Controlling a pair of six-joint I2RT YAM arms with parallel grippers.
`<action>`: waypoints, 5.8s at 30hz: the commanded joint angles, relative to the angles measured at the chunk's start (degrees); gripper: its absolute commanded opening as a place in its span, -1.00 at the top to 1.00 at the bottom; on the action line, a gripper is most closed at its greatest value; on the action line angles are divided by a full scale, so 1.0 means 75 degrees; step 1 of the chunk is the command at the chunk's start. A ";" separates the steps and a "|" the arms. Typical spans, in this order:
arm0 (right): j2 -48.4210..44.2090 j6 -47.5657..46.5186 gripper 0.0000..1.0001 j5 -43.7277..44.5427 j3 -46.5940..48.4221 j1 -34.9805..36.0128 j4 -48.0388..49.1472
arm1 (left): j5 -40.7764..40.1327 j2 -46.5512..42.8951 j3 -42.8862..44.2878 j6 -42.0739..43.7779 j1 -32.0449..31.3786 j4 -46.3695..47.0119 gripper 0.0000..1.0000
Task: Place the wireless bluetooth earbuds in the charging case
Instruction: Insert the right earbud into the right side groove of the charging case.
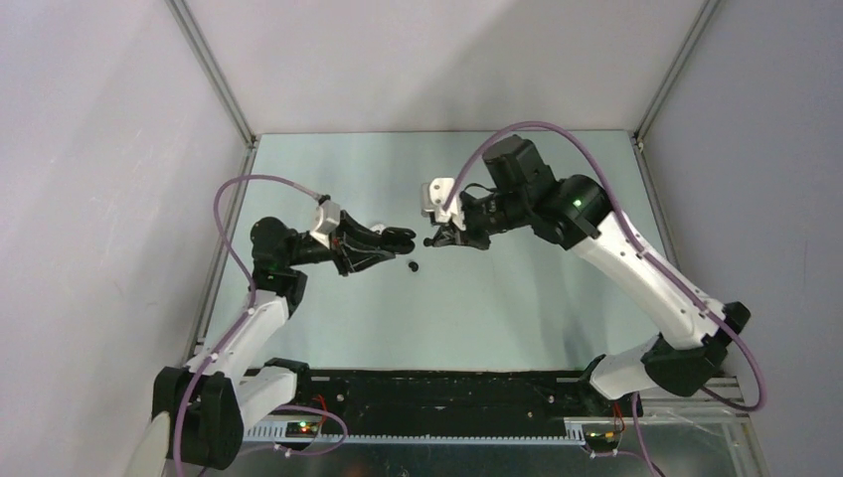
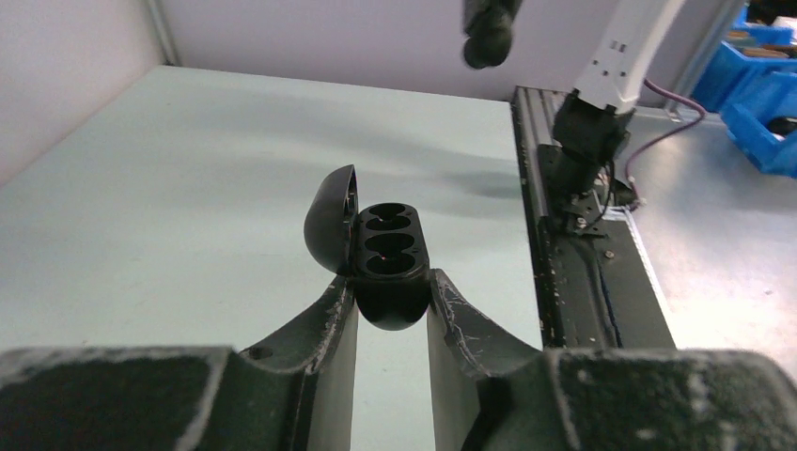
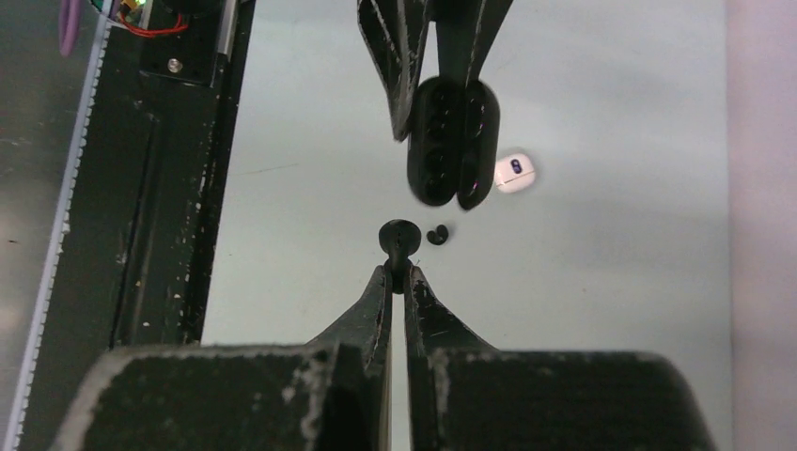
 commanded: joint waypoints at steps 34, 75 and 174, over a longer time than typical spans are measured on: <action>0.1575 0.1104 1.00 0.1313 0.1160 0.0979 -0.0073 | 0.0557 -0.0048 -0.0182 0.0319 -0.0187 0.0265 1.00; 0.1383 0.1180 1.00 0.1312 0.0534 0.1170 0.0145 | 0.0284 -0.0210 -0.0340 -0.0024 -0.0147 0.0260 1.00; 0.0994 0.1468 0.61 0.1775 -0.0227 0.1086 0.1003 | 0.0438 -0.0440 -0.0434 0.1036 -0.0046 0.0262 1.00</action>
